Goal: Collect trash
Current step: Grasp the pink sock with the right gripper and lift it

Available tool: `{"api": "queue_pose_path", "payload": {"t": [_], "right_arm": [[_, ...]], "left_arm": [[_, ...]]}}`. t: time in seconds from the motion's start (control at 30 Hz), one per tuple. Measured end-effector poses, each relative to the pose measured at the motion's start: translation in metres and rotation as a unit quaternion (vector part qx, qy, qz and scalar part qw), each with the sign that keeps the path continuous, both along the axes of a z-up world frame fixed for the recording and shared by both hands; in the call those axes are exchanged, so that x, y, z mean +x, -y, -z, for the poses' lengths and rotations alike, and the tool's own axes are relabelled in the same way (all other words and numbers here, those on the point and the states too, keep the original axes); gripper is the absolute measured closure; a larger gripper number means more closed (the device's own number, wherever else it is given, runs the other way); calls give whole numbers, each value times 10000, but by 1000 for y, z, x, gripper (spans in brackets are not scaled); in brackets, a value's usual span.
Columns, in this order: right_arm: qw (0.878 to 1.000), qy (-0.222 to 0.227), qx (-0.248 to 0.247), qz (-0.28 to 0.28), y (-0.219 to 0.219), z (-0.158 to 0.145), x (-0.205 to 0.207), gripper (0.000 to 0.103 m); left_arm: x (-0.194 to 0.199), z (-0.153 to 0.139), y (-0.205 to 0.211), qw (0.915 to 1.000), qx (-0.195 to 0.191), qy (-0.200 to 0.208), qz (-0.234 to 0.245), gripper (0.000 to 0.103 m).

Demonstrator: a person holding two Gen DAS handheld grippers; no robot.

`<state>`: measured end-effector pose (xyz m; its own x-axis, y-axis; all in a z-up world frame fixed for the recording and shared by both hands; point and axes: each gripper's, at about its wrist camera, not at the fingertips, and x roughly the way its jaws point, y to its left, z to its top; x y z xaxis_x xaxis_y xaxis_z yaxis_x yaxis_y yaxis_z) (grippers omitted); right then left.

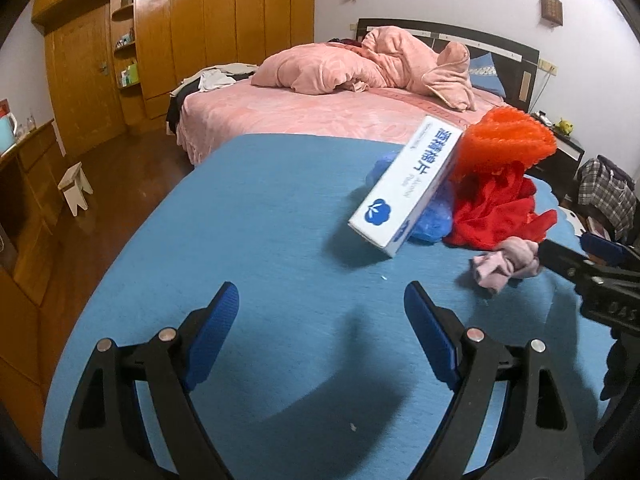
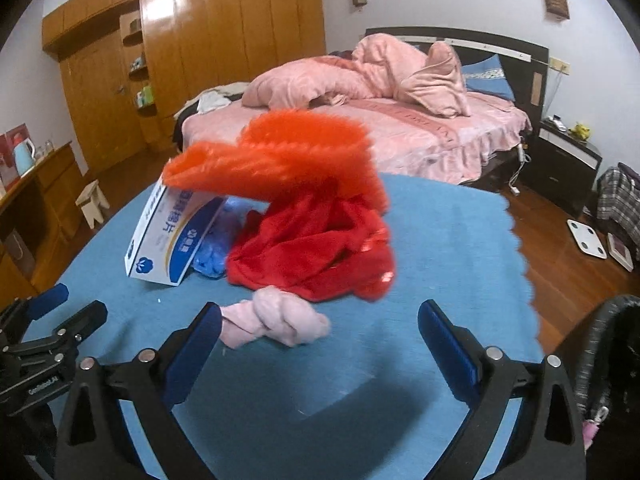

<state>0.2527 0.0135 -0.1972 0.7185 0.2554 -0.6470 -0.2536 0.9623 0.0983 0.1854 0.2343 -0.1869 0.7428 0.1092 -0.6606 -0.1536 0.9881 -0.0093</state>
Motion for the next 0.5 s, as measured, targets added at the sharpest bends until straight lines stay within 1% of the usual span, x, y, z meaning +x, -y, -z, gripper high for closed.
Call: {"api": "queue_pose_path", "payload": {"t": [0.17,0.37,0.4,0.43,0.47,0.5], "right_arm": [[9997,-209,-28,-133,-14,13,10,19],[9983,-460,-114,-340,-26,24,14,44],[9981,-481,-119,-354,-26,25,14,46],[9981,-488,-106,-372,-26,25,14,51],[9980,-488,-90,-379,-26,25,14,53],[9981,-490,-74,-377,-25,25,13,58]], "left_arm": [[5,6,-4,9999,-99,-67,-38,21],[7,9,-2,9999,-102,-129,-22,21],[8,10,-3,9998,-103,-148,-25,21],[7,10,-2,9998,-103,-156,-28,21],[7,11,-2,9998,-104,-165,-29,21],[7,11,-2,9998,-104,-168,-27,21]]}}
